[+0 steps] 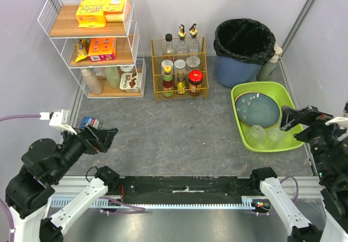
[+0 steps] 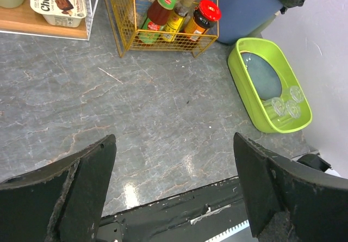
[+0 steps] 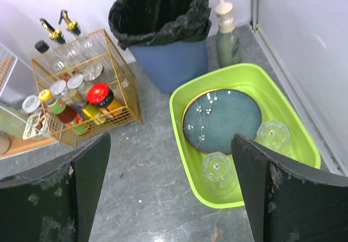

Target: Clear the kitchen counter

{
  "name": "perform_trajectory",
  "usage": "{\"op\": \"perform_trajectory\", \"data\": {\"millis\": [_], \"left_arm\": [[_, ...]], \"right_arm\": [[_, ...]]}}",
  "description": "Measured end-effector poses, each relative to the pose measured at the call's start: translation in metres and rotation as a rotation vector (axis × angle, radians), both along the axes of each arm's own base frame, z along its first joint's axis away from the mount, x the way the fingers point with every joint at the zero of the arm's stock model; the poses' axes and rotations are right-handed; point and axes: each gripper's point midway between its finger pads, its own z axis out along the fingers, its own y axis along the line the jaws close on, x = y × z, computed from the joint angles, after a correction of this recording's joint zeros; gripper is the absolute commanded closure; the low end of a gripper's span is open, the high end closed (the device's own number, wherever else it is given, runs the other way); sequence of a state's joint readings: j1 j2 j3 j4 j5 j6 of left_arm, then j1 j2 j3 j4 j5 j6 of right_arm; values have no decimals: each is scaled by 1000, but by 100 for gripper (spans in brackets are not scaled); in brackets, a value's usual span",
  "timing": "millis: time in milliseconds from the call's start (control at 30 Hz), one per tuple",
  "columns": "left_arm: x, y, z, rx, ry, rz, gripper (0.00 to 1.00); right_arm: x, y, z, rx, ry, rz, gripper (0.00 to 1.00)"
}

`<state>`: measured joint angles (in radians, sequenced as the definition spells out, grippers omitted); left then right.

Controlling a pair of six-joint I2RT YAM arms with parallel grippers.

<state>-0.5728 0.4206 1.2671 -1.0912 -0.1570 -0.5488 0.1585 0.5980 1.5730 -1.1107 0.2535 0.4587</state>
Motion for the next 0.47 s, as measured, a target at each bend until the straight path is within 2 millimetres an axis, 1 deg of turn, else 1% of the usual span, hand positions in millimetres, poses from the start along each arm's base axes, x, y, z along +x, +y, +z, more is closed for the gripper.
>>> {"op": "perform_trajectory", "data": {"millis": [67,167,267,467], "left_arm": [[-3,4,3,-1,-7,8,6],[-6,9,8,-3,-17,24,6],[-8,11,12,-9,-28,29,5],[-8,15,16,-10,-38,46,3]], "right_arm": [[-8,-6,10,-4,-31,-22,2],[-17,-15,19,-11,-62,-63,2],[-21,-22,18,-21,-57,-100,2],[-22,-27,15,-31,-48,-129,2]]}}
